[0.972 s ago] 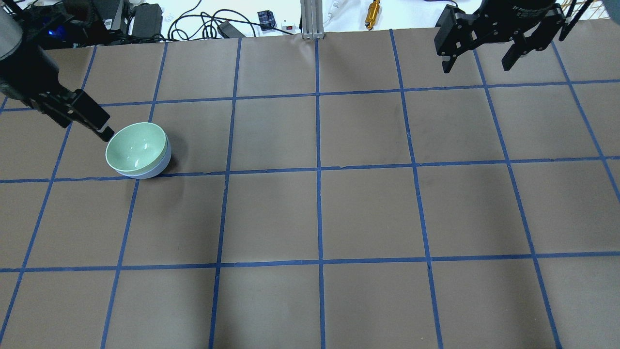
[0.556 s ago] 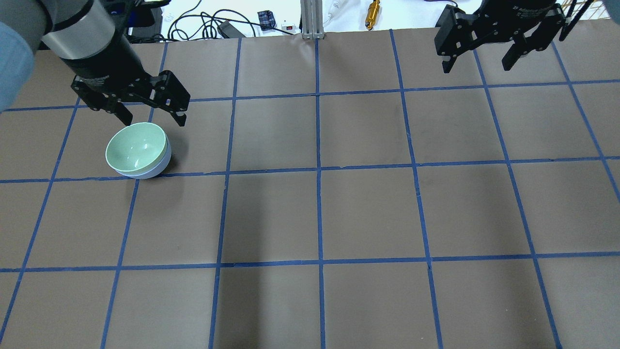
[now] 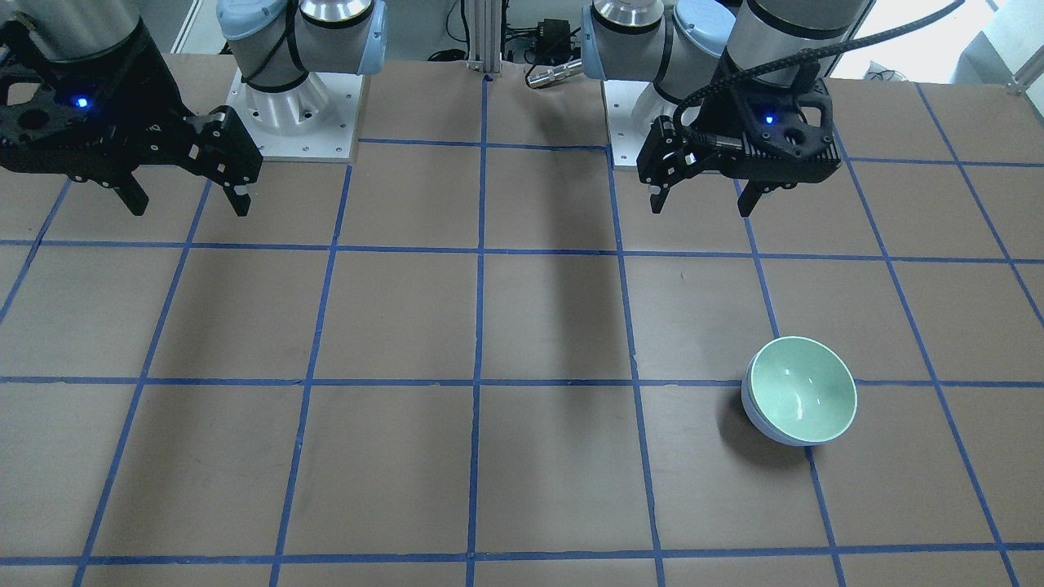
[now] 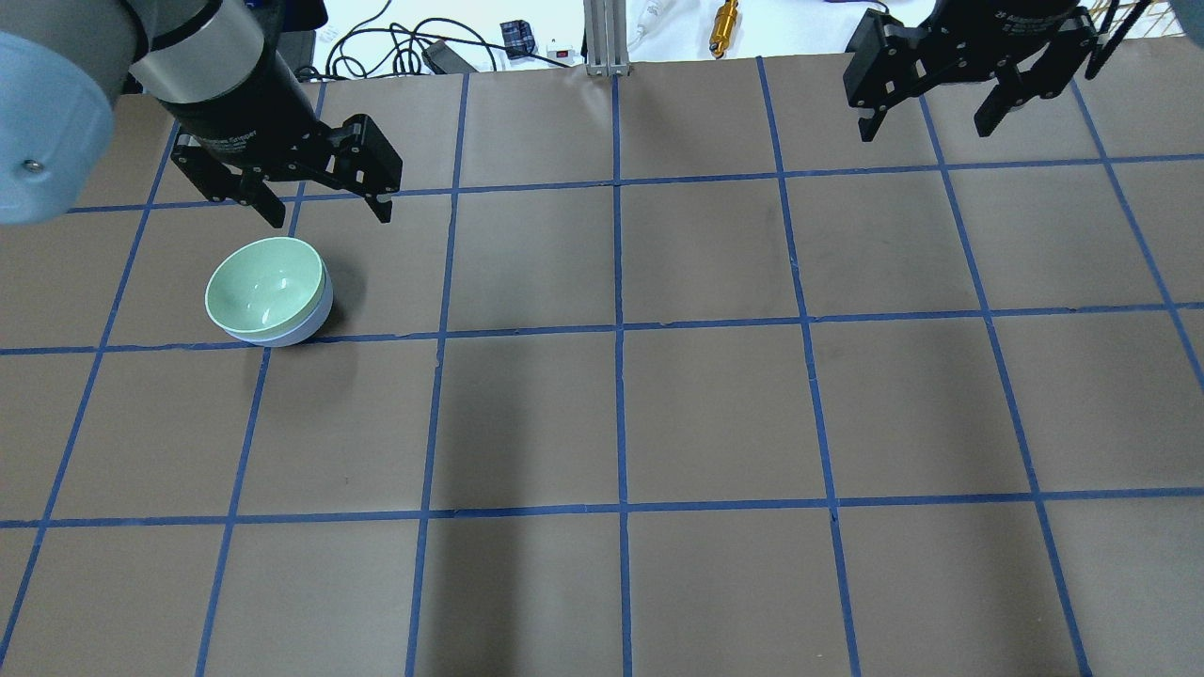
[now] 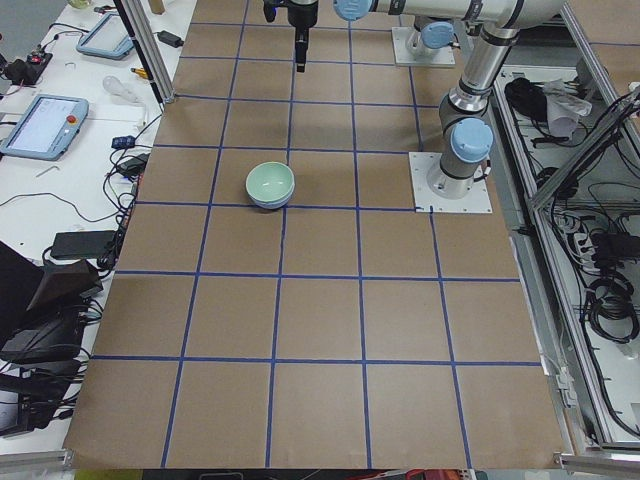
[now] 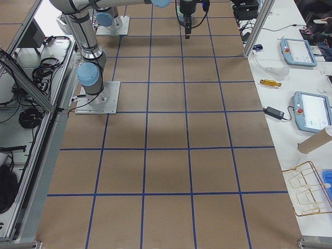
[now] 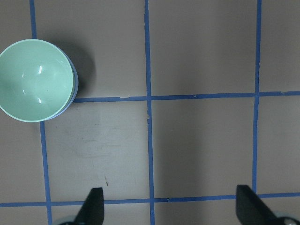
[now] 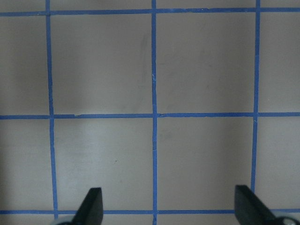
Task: Stack green bowl on blue bowl
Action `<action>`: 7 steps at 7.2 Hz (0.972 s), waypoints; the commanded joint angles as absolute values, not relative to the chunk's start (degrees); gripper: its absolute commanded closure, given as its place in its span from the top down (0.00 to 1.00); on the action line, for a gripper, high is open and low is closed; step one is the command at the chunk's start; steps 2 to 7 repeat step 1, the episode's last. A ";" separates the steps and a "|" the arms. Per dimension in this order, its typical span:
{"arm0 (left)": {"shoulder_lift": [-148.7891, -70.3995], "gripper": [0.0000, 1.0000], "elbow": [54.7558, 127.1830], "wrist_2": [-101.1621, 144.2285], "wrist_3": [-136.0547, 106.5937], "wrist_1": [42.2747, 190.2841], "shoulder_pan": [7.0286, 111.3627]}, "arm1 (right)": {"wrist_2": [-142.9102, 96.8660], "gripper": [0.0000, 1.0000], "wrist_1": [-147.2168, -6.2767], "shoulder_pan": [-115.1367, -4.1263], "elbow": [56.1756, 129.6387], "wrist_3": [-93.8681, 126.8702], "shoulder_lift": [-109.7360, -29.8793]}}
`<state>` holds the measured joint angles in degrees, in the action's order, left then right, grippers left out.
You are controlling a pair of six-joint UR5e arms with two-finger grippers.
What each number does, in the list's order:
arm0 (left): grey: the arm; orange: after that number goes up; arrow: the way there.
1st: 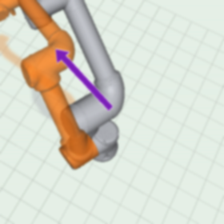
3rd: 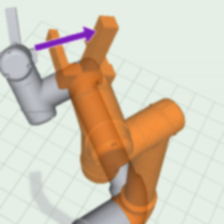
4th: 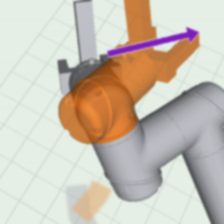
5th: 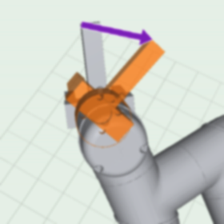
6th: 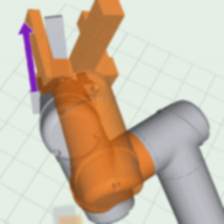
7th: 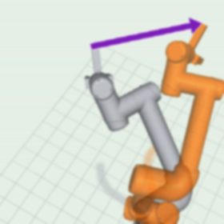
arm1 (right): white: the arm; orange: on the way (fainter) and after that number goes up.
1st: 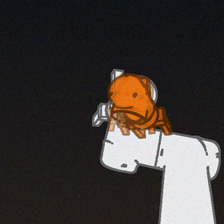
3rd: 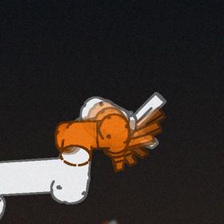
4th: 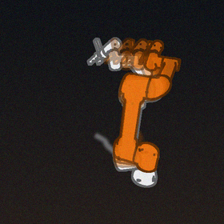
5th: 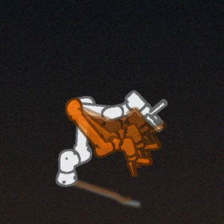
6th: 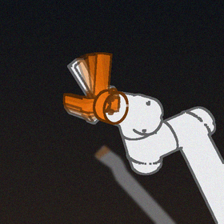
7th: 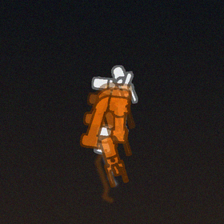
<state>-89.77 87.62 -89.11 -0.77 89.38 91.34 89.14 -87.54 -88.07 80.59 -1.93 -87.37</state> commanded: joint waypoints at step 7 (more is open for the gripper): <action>-90.00 1.00 87.36 -89.03 -0.35 89.47 91.23 | 89.12 1.00 -87.54 -88.07 80.60 -1.93 -87.45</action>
